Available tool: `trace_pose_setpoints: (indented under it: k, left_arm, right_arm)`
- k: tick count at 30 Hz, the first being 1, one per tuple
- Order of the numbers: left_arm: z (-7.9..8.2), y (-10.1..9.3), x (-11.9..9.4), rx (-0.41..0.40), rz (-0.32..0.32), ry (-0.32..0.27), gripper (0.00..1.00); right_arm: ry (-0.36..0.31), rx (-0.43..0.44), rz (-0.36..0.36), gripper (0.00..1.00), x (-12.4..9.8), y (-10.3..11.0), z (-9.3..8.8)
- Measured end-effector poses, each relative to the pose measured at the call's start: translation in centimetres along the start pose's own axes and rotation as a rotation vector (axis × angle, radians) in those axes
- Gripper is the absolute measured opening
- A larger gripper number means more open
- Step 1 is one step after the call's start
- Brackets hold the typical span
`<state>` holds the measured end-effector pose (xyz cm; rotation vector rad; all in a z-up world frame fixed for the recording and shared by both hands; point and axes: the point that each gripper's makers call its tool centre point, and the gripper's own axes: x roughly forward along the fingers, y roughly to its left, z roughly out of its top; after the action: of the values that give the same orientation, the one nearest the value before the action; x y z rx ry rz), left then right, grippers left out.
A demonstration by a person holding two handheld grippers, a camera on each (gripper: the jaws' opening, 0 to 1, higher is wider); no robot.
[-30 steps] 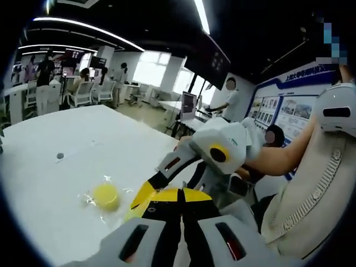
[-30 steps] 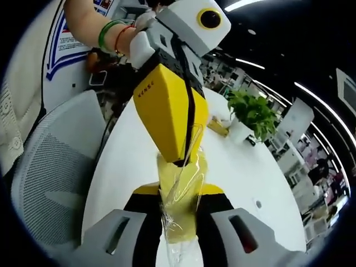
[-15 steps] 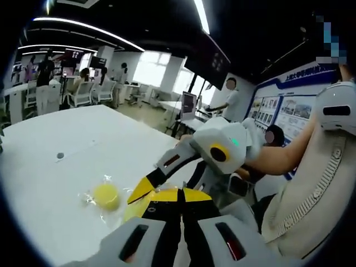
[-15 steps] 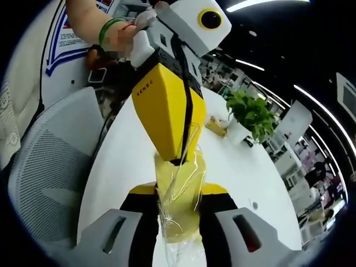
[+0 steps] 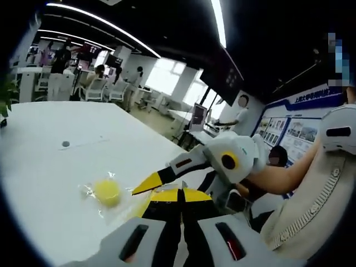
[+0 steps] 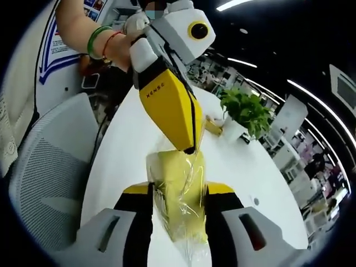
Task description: Compare the silicone blocks by pressing each to a similar depth, holding the contact briefly, and releasing to observe deformation and rebound differences across the visible hardness samples.
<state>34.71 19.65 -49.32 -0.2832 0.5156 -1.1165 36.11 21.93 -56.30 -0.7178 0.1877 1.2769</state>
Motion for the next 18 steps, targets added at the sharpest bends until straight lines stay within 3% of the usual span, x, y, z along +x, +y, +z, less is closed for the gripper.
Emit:
trace_pose_setpoints:
  k: [6, 10, 14, 18]
  left_arm:
    - [0.3, 1.0, -0.4, -0.084, 0.020, -0.045, 0.00]
    - [0.4, 1.5, -0.6, -0.140, 0.024, -0.076, 0.00]
    - [0.3, 1.7, -0.5, -0.150, 0.033, -0.078, 0.00]
    - [0.1, 1.9, -0.3, -0.163, 0.038, -0.081, 0.00]
  right_arm:
    - [-0.055, 0.060, -0.037, 0.37, -0.4, -0.3, 0.6]
    - [-0.097, 0.149, -0.069, 0.41, -1.2, -0.4, 0.8]
    - [-0.107, 0.212, -0.108, 0.44, -1.9, -0.4, 0.3]
    - [-0.164, 0.318, -0.160, 0.51, -2.9, -0.8, 0.6]
